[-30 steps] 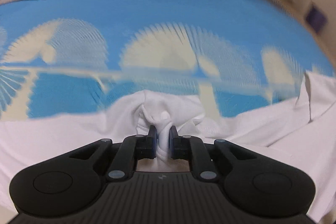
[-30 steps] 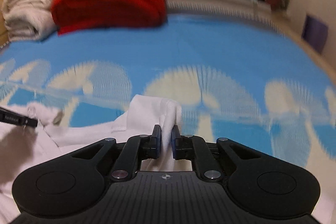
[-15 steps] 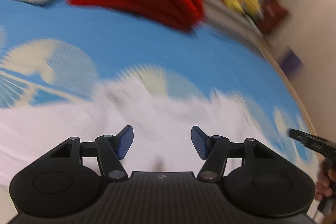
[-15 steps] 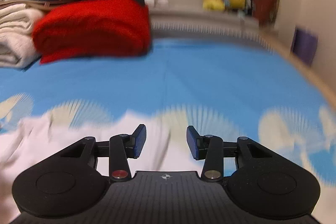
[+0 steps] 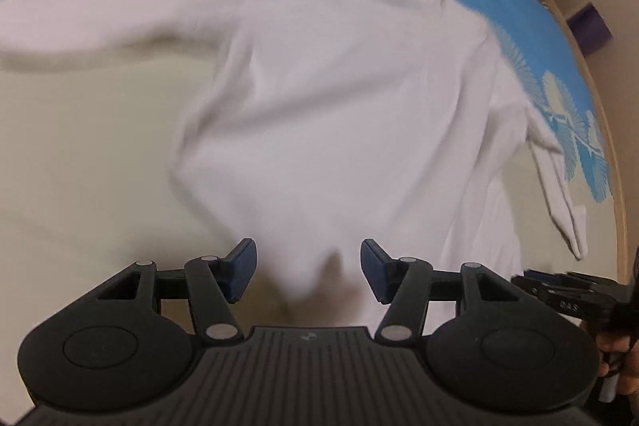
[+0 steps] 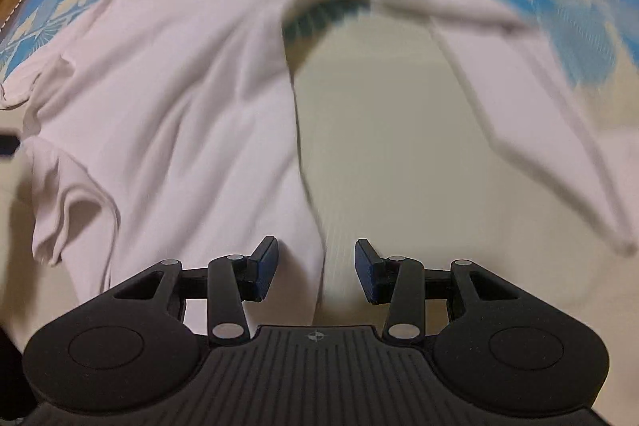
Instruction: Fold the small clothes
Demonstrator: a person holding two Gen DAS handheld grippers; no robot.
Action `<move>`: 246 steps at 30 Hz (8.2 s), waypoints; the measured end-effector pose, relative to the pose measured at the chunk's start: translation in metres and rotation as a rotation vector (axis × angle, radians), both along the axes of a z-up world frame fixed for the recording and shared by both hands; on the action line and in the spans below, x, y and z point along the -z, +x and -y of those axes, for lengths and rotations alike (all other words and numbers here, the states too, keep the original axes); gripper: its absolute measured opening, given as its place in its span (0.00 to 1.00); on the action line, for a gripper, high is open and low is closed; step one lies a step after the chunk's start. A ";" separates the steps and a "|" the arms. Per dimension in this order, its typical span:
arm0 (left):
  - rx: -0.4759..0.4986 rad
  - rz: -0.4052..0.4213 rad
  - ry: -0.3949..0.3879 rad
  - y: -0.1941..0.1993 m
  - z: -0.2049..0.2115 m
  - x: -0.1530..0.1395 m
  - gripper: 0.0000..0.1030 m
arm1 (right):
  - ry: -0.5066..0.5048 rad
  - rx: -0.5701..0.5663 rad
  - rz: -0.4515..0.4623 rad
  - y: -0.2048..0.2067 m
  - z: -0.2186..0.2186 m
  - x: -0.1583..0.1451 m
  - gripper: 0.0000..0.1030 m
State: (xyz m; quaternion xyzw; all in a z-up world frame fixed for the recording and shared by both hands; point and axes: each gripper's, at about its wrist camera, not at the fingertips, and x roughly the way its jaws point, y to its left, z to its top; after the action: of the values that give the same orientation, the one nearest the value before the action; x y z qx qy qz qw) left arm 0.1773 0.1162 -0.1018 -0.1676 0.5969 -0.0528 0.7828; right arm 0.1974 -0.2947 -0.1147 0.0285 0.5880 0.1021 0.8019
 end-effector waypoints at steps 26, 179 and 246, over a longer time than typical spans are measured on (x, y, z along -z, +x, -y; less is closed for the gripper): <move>0.438 -0.077 0.293 -0.108 -0.021 0.007 0.04 | -0.027 -0.080 -0.043 -0.102 0.037 -0.019 0.06; 0.101 0.023 0.248 -0.168 -0.029 0.004 0.14 | -0.123 0.419 -0.043 -0.141 0.040 -0.019 0.09; 0.073 0.331 0.317 -0.146 0.004 -0.031 0.73 | -0.100 0.370 0.493 -0.187 0.017 -0.096 0.45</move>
State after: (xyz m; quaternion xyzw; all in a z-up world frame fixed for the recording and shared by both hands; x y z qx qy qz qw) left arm 0.0314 0.1126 -0.0707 -0.0097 0.4669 -0.0134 0.8842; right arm 0.0106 -0.3115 -0.0186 0.0700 0.3647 -0.0706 0.9258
